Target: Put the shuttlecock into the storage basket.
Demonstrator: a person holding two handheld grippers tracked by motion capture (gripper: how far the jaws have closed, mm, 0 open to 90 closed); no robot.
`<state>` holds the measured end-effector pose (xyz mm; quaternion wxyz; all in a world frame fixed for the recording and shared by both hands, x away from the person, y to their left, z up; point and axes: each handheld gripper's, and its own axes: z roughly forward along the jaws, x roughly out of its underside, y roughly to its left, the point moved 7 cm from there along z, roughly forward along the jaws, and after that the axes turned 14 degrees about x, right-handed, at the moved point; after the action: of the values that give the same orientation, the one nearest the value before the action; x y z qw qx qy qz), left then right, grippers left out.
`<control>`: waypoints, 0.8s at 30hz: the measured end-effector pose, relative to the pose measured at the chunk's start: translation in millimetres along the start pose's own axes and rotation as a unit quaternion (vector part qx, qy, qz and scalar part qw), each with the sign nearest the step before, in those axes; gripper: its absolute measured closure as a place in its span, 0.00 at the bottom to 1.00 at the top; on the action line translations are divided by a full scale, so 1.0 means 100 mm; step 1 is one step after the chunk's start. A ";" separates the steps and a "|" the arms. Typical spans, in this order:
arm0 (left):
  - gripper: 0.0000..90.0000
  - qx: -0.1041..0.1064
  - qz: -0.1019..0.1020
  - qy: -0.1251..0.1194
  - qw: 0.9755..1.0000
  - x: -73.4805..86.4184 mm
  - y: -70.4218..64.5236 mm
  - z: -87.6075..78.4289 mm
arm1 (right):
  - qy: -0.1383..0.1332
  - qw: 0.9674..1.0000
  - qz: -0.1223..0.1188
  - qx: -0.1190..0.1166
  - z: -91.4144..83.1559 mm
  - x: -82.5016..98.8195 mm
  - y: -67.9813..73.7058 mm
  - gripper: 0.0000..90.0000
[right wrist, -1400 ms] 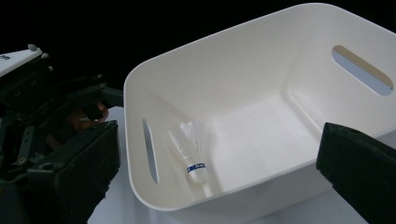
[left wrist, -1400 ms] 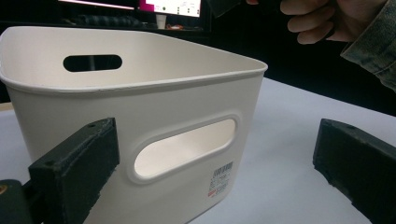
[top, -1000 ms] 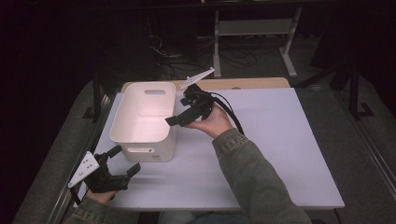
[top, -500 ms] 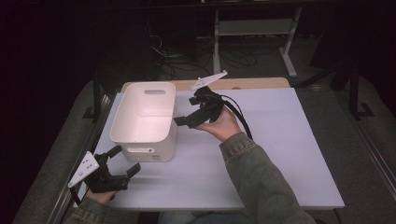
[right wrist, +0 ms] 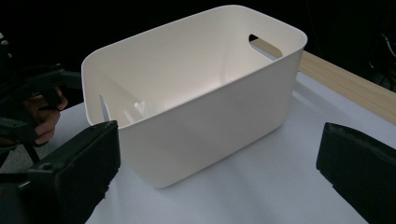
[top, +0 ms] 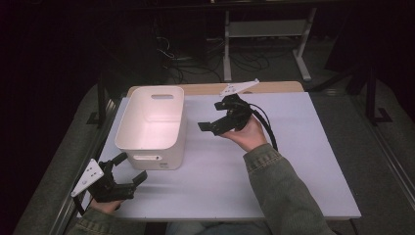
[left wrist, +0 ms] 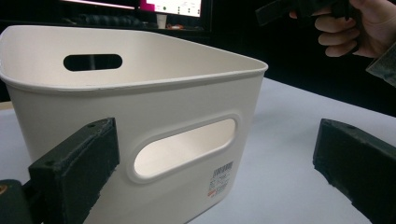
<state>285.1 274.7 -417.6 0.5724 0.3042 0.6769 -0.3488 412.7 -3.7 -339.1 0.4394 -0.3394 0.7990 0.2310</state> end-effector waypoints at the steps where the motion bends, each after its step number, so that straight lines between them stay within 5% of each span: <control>1: 0.00 0.001 -0.001 -0.002 1.000 0.00 0.00 0.00 | 0.000 1.000 0.000 0.000 0.00 0.00 0.00 0.00; 24: 0.00 -0.001 -0.001 0.005 1.000 0.00 -0.01 0.00 | -0.029 0.999 0.032 0.026 -0.31 0.25 -0.28 0.00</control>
<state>284.4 274.4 -417.8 0.5690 0.3047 0.6802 -0.3475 406.7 -51.2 -346.8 0.4634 -0.2956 0.8021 0.2334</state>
